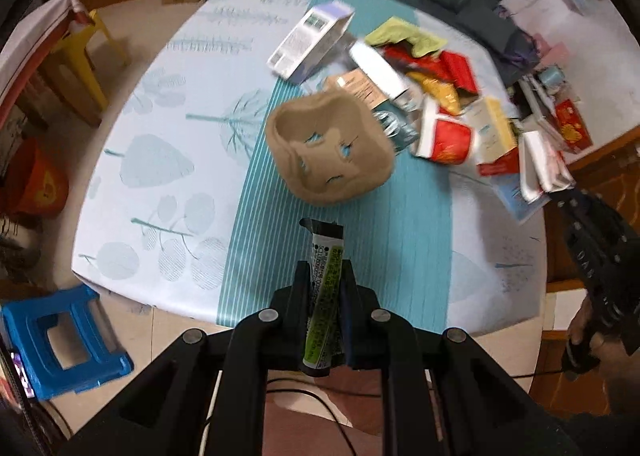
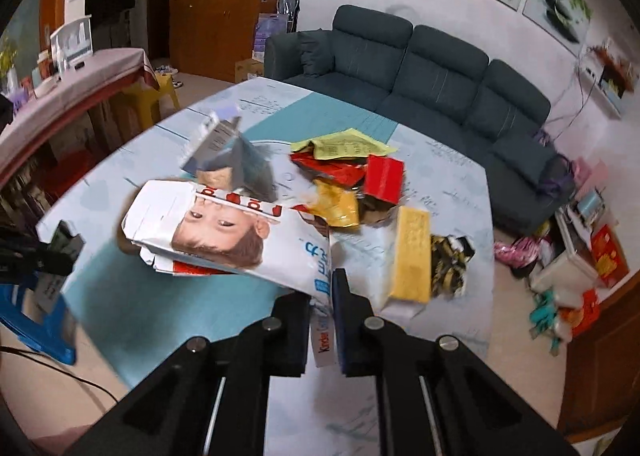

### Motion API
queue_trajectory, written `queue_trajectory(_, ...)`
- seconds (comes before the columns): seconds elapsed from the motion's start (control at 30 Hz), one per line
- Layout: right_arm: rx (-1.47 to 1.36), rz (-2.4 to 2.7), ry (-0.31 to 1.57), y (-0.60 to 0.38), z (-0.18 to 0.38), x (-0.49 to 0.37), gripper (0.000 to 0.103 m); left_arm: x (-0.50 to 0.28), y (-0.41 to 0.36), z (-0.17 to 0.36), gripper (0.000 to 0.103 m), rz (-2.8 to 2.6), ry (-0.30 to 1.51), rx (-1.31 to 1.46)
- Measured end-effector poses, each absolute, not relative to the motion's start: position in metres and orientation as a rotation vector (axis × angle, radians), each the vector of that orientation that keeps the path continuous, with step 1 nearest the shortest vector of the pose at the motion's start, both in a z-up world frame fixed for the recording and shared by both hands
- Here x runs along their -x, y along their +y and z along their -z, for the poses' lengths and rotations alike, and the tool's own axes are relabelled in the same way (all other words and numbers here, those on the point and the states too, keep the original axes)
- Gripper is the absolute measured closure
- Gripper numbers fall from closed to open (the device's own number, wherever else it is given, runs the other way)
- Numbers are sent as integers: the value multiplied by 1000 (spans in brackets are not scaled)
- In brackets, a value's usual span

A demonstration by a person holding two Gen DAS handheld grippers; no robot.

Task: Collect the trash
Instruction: 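Lift the wrapper and Kinder box and carry both toward the black trash bin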

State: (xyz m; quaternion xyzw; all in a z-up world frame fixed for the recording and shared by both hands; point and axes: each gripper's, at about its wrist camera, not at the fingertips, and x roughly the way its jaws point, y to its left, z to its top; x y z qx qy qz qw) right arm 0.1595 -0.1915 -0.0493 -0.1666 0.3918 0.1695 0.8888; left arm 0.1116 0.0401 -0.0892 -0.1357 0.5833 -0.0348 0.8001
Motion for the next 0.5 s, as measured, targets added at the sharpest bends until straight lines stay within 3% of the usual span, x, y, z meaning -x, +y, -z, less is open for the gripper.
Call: queue_trajectory(0.5, 182, -230, 879, -123, 17, -55, 93, -51, 89, 52, 92, 282, 1144, 151)
